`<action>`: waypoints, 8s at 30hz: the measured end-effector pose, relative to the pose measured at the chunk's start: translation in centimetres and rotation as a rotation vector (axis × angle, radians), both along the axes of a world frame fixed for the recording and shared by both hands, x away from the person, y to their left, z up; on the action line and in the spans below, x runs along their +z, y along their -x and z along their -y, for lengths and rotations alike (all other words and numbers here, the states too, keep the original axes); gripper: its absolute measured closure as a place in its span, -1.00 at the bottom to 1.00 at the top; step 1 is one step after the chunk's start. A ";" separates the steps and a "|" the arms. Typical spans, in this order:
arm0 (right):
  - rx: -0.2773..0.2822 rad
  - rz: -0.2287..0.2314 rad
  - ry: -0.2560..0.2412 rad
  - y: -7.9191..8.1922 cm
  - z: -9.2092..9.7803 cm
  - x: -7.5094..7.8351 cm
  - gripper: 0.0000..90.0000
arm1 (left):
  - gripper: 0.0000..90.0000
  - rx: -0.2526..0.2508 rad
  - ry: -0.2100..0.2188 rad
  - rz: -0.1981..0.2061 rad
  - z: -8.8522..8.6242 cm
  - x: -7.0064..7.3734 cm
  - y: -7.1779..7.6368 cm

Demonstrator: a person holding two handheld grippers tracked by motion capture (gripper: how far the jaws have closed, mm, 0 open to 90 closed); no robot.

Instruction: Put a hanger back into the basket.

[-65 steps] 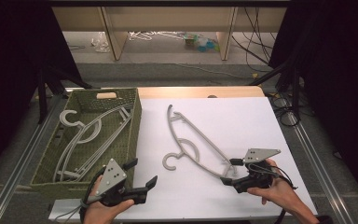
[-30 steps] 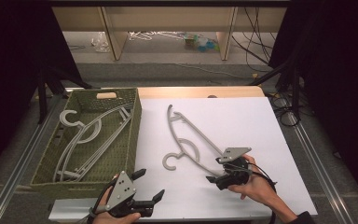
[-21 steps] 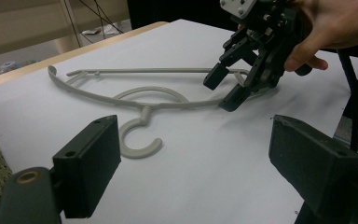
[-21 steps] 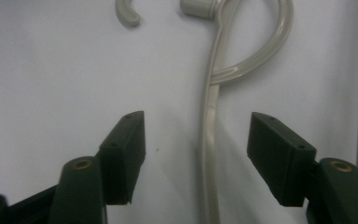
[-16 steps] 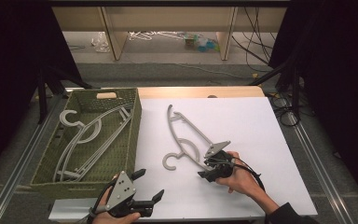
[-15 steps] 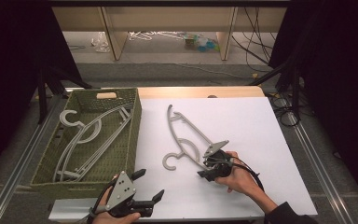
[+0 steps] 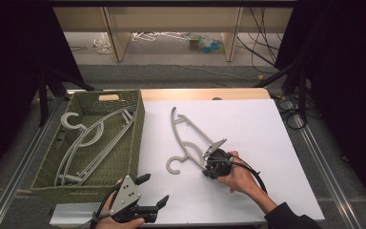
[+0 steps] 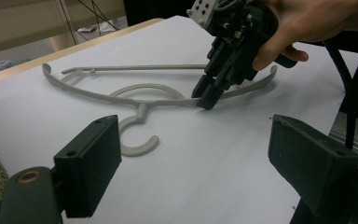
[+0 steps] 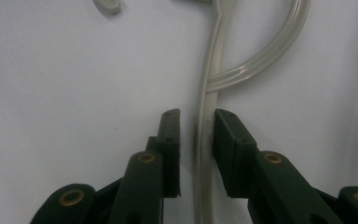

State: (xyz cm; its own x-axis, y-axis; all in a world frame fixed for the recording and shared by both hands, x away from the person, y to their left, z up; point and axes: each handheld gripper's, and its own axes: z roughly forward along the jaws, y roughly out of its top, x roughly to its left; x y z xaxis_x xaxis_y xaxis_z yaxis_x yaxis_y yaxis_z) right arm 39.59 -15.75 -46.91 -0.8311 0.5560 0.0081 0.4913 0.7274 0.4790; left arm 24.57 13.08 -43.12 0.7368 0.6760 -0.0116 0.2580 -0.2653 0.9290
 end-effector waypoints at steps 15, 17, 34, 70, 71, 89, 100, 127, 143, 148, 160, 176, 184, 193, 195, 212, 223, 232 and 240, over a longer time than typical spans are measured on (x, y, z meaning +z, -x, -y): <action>0.003 -0.027 0.002 -0.5 0.1 0.1 0.80 | -0.58 0.003 -0.021 0.006 -0.1 -0.2 -0.1; 0.044 -0.031 0.011 -0.4 0.3 0.3 0.80 | -0.54 -0.002 -0.027 0.012 -0.1 -0.2 -0.1; 0.261 -0.072 -0.038 3.1 3.8 3.3 0.81 | -0.42 -0.044 -0.203 0.051 2.2 0.3 -1.3; 0.381 -0.078 -0.055 7.1 6.9 4.7 0.81 | 0.09 -0.336 -0.634 0.115 9.1 -2.3 -7.4; 0.383 -0.077 -0.051 7.1 7.0 4.7 0.81 | 0.16 -0.359 -0.638 0.124 9.2 -2.4 -7.5; 0.400 -0.078 -0.066 6.8 7.3 4.7 0.81 | 0.51 -0.486 -0.666 0.219 9.6 -2.5 -7.8; 0.368 -0.048 -0.130 5.7 8.7 4.8 0.56 | 0.64 -0.516 -0.721 0.305 10.2 -1.2 -7.4; -0.005 0.301 -0.410 5.1 10.1 8.2 -0.37 | 0.76 -0.255 -0.327 -0.029 8.2 3.3 -9.1; 0.036 0.230 -0.419 6.8 9.4 6.1 -0.41 | 0.76 -0.158 -0.085 -0.148 4.5 7.4 -8.1; 0.031 0.219 -0.421 6.9 9.5 5.8 -0.43 | 0.76 -0.136 -0.002 -0.157 2.5 9.7 -7.8; 0.032 0.200 -0.415 6.9 9.7 5.4 -0.45 | 0.76 -0.055 0.109 -0.156 -3.2 14.0 -8.2; 0.019 0.202 -0.412 6.9 9.9 5.3 -0.45 | 0.76 0.125 0.034 -0.116 -10.4 15.8 -10.7; 0.024 0.191 -0.408 6.9 9.9 5.1 -0.45 | 0.76 0.210 0.012 -0.113 -14.0 13.8 -12.4; 0.027 0.196 -0.398 6.8 9.9 4.9 -0.45 | 0.76 0.255 -0.039 -0.105 -16.2 11.9 -13.5; 0.028 0.197 -0.398 6.8 9.9 4.9 -0.45 | 0.76 0.260 -0.043 -0.105 -16.5 11.7 -13.6; 0.033 0.183 -0.394 6.8 9.8 4.8 -0.45 | 0.76 0.290 -0.064 -0.148 -20.1 8.5 -13.0; 0.029 0.177 -0.391 6.8 9.7 4.7 -0.46 | 0.76 0.286 -0.065 -0.203 -20.8 7.1 -12.6; 0.028 0.176 -0.389 6.8 9.8 4.7 -0.46 | 0.76 0.251 -0.096 -0.264 -20.4 6.1 -13.1; 0.030 0.177 -0.384 6.8 9.8 4.7 -0.46 | 0.76 0.260 -0.105 -0.326 -19.9 4.9 -13.6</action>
State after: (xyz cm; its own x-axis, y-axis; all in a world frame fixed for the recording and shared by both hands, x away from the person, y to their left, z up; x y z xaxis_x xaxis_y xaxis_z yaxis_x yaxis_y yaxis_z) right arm 32.82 -25.60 -42.24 -0.8542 0.5158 0.0655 0.3581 0.4923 0.7934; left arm 38.14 33.01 -38.20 0.5107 0.8488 -0.1367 0.6043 -0.2413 0.7593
